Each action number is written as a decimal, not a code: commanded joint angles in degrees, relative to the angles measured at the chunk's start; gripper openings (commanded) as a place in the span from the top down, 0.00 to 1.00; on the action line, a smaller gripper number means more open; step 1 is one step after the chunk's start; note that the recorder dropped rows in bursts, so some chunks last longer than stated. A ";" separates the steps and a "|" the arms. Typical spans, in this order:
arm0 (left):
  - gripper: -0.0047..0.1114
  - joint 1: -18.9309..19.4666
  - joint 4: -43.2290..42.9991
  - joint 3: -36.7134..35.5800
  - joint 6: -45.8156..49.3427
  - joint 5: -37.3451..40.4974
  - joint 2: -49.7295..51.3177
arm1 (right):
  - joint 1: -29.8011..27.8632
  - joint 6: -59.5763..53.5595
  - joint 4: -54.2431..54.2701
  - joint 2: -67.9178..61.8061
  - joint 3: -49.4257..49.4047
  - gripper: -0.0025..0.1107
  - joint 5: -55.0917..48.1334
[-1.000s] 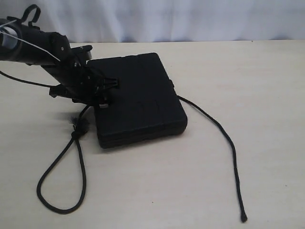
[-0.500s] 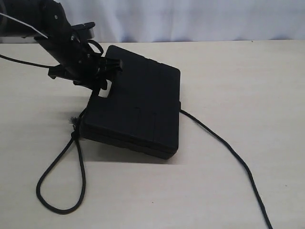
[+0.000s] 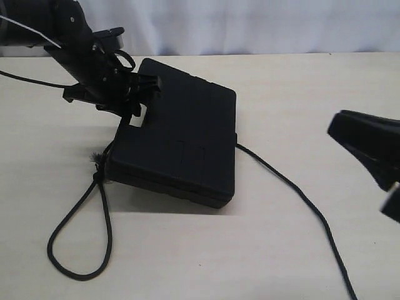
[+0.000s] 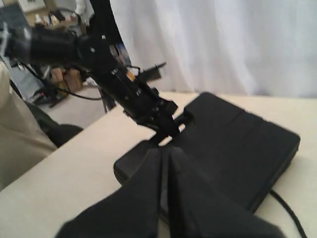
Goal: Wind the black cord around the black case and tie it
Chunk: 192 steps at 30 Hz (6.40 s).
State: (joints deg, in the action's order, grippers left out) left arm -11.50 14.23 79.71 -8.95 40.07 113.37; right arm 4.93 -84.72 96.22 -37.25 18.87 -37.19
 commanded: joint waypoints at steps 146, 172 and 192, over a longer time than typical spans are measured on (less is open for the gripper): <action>0.96 1.50 -9.84 -12.61 46.06 -0.27 -17.75 | 56.88 41.01 -34.15 -66.34 15.00 0.94 102.83; 0.96 1.93 12.44 -0.33 48.20 27.38 -6.20 | 56.88 40.51 -34.25 -66.34 15.00 0.94 101.61; 0.96 -5.86 19.49 -0.22 79.81 -2.73 -6.31 | 58.75 31.33 -32.85 -64.62 15.11 0.27 95.51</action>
State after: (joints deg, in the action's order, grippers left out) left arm -17.26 32.62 79.09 70.75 38.00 107.32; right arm 62.86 -52.55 63.86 -103.52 33.87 59.73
